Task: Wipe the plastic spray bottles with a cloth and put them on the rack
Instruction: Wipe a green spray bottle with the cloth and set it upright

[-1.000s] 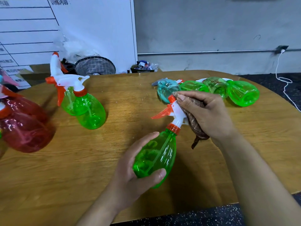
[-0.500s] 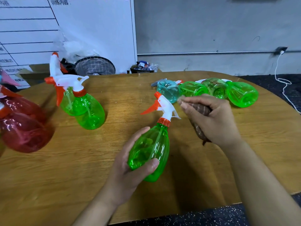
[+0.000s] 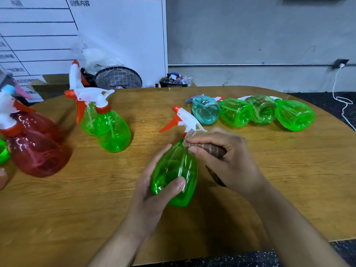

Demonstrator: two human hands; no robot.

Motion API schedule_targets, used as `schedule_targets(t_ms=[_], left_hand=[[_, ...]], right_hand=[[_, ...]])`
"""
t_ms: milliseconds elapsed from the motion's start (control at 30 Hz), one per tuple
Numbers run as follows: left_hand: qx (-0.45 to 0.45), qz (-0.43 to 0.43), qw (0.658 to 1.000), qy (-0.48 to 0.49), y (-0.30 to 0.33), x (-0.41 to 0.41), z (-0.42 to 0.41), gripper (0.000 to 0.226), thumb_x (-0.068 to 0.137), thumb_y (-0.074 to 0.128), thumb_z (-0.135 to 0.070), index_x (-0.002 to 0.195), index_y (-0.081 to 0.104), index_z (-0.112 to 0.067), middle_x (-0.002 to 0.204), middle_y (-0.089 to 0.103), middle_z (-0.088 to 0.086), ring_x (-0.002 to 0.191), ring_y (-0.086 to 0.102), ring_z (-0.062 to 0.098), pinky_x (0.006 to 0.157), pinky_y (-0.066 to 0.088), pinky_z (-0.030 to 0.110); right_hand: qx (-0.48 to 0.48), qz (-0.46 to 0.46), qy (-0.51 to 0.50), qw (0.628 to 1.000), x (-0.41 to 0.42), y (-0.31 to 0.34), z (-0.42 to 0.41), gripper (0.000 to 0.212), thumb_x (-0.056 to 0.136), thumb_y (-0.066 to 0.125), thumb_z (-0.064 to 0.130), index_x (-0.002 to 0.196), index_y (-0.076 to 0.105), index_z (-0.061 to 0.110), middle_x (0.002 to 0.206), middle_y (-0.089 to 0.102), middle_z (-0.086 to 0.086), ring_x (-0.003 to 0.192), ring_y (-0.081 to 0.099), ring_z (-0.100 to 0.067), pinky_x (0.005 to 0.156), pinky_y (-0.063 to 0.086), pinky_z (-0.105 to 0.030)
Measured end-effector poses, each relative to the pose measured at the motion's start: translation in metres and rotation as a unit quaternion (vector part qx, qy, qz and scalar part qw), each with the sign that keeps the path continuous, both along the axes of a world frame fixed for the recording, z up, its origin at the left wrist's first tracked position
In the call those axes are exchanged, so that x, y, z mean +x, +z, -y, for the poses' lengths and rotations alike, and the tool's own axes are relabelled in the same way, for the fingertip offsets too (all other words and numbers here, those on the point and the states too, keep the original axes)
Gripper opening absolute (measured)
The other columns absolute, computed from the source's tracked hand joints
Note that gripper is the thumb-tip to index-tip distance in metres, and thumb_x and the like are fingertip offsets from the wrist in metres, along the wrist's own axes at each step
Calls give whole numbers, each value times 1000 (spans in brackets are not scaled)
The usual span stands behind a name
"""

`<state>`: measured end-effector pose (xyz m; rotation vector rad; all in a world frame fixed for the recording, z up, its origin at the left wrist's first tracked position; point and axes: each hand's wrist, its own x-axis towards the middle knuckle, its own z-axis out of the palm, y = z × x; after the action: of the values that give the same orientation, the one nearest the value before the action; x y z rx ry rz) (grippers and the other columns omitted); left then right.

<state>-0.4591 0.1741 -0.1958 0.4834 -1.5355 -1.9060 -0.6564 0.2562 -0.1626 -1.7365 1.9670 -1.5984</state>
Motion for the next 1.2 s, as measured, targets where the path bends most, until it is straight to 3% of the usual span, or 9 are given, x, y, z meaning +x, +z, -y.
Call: schedule_targets(t_ms=[100,200,367,567,700,767,867,1033,1200], left_hand=[[13,-10,1000,27,7,1,7,81,75,82,-29,151,52,-29,140,70,0,131,66,21,101,58,32],[28,-12,997,70,14,0,11,79,77,82,-22,149,52,-35,137,72,-5,130,67,20,107,55,46],[16,1,995,96,20,0,10,67,88,79,-38,149,52,-37,135,72,-13,127,67,11,109,54,49],[22,5,997,75,20,3,8,60,99,53,-47,157,45,-35,150,62,-9,141,57,14,117,43,57],[-27,11,998,53,19,6,9,91,83,77,-67,159,43,-29,150,62,-9,141,56,11,112,52,37],[-35,16,998,51,18,6,9,89,84,85,-51,158,45,-22,147,65,-2,139,59,16,106,53,26],[-22,-3,998,60,16,4,8,70,90,73,-26,155,47,-25,142,68,-5,134,63,14,104,54,25],[28,0,997,67,13,2,6,63,90,65,-35,150,49,-37,138,71,-3,129,66,19,106,53,50],[-1,28,998,51,14,3,5,68,89,78,-38,151,50,-33,134,72,0,126,68,20,99,59,41]], right_hand=[[-50,145,5,988,14,-2,4,21,93,76,22,113,80,14,107,78,0,101,73,-17,86,57,-30],[-31,263,-40,963,26,-12,8,19,91,75,20,109,81,15,107,80,7,104,74,-9,88,55,-21],[10,353,-14,935,38,-21,11,24,88,74,26,107,81,12,103,81,1,101,76,-18,93,58,-35],[-47,357,22,933,44,-16,11,20,90,73,16,108,78,8,107,80,-3,102,75,-17,87,58,-27],[-58,335,37,940,45,-18,11,24,90,73,13,112,77,5,111,79,-6,106,75,-21,89,58,-29],[-61,347,45,935,45,-16,10,23,90,72,11,112,76,4,112,79,-7,107,75,-21,89,58,-28],[-68,404,35,912,43,-15,10,24,89,71,13,111,76,3,110,79,-9,105,75,-22,86,58,-27],[-40,405,6,913,44,-20,14,26,89,72,19,109,77,5,108,79,-9,104,76,-25,88,60,-32],[-55,382,19,922,47,-22,14,22,92,71,13,110,77,1,107,79,-10,103,76,-25,85,59,-29]])
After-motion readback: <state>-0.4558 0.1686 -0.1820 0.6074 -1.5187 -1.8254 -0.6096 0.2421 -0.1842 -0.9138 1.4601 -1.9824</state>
